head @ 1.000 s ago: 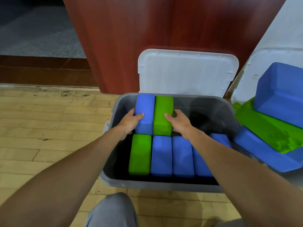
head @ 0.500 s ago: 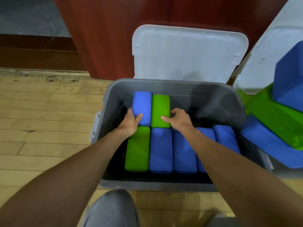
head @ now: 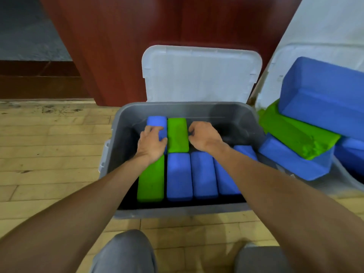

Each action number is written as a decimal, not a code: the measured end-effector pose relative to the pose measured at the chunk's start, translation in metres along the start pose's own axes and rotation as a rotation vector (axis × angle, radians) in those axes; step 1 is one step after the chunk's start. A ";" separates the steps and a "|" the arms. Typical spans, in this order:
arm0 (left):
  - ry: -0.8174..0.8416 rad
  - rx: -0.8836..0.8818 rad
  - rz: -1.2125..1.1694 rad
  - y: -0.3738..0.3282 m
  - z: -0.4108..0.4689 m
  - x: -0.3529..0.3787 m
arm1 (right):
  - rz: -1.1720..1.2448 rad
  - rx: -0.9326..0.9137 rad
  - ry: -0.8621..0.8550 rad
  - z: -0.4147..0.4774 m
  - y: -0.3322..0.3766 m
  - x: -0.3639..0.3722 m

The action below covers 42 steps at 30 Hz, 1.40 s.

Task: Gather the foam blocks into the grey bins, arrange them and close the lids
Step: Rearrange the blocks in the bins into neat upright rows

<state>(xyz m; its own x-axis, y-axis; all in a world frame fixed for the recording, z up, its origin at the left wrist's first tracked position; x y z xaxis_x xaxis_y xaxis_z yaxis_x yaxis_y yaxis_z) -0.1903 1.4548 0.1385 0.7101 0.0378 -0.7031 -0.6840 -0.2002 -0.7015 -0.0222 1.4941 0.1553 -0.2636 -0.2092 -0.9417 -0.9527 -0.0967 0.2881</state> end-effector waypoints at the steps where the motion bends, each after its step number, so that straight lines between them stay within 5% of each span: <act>1: 0.023 0.024 -0.025 -0.016 -0.003 -0.003 | 0.005 -0.023 -0.013 -0.006 0.002 -0.014; 11: 0.204 0.258 -0.285 -0.207 -0.024 -0.006 | 0.244 -0.085 -0.592 -0.101 -0.046 -0.197; 18: 0.302 0.327 -0.354 -0.297 -0.044 0.047 | 0.159 0.259 -1.225 -0.197 -0.150 -0.260; 24: 0.381 0.187 -0.421 -0.310 -0.042 0.095 | 0.370 0.798 -1.094 -0.214 -0.253 -0.235; 28: 0.334 0.094 -0.354 -0.309 -0.038 0.107 | 0.486 0.949 -0.919 -0.207 -0.276 -0.214; 35: 0.453 0.012 -0.494 -0.302 -0.035 0.115 | 0.907 0.900 -1.014 -0.210 -0.290 -0.198; 42: 0.353 0.011 -0.833 -0.297 -0.028 0.082 | 0.905 0.601 -1.097 -0.204 -0.268 -0.224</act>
<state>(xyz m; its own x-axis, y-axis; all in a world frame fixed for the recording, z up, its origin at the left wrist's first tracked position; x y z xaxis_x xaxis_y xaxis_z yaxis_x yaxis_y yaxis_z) 0.0757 1.4894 0.2921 0.9846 -0.1369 0.1084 0.0743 -0.2332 -0.9696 0.3235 1.3680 0.3244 -0.4890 0.8401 -0.2347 -0.2654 0.1130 0.9575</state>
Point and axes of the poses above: each hand's wrist, its own z-axis towards the middle knuckle, its own x-axis out of the palm, y = z × x, the point moved 10 cm from there along z, towards the middle knuckle, and after that the axes turned 7 degrees about -z, right-handed, at the moved point
